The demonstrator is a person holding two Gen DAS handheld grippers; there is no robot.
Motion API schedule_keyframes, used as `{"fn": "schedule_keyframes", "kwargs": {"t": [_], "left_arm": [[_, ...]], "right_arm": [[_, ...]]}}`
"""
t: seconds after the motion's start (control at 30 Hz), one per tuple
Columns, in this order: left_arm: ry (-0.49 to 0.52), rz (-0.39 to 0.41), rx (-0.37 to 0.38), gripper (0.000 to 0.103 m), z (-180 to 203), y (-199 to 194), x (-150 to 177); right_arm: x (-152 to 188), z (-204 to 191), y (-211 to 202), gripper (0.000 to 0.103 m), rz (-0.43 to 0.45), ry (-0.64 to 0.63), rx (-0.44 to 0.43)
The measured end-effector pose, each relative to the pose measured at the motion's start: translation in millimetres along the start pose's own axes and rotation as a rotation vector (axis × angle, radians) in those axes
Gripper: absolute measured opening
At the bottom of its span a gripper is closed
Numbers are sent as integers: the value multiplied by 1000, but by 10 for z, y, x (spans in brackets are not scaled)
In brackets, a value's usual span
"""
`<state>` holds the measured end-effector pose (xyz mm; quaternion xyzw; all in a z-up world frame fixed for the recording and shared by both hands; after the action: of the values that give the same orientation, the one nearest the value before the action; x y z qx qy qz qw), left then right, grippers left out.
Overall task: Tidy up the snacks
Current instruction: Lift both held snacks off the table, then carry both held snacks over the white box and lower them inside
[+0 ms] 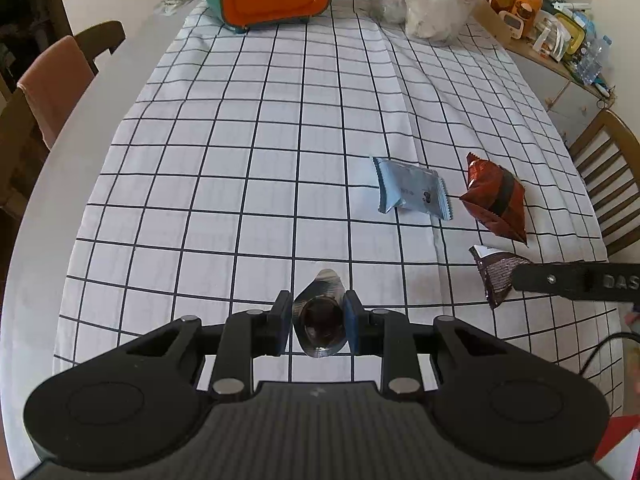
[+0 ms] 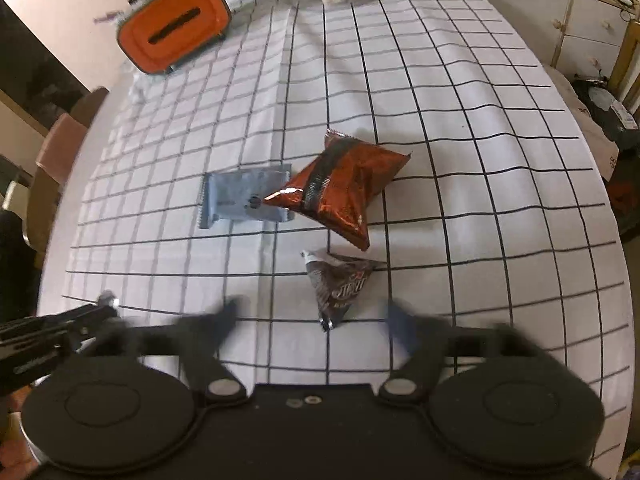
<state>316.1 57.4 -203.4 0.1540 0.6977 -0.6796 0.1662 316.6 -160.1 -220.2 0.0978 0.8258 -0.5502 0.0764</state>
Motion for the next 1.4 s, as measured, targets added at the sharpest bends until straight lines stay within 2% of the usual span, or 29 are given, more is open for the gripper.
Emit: {"fn": "schedule_keyframes", "kwargs": {"t": [0.13,0.2,0.33,0.43,0.5,0.7,0.83,1.03,1.4], "left_arm": [[11,-13,6,26,-4,102,-24],[17,-16,10,26,5,139,-31],[33,-21,14,26,30,208,-29],[40,-28,17,26,49,255,-16],[42,-31,19,26,53,279,-10],[45,-40,20,26,59,307,2],[47,-40,19,26,65,284,14],[49,-27,26,26,92,172,29],[41,54,23,26,164,-388,17]], "right_arm": [[-43,74,199,90,-29,1,61],[-67,93,294,83,-36,-15,95],[-78,94,461,78,-58,-26,122],[-76,74,533,67,-62,-38,128],[-71,58,558,53,-63,-50,130],[-42,45,569,29,-64,-59,128],[-80,63,492,24,-31,-54,106],[-75,28,285,24,7,-58,66],[35,-168,-467,24,79,-134,-30]]}}
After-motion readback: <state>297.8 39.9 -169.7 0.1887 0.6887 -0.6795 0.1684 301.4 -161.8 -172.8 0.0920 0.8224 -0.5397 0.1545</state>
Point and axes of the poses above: each gripper's, at about its wrist camera, not at the fingertips, and y roughly the way its jaws point, z to its right, x to its underside, the point moved 10 cm from there along y, roughly the way its jaws point, and after that the axes turned 8 degrees about -x, right-handed, at the moved point
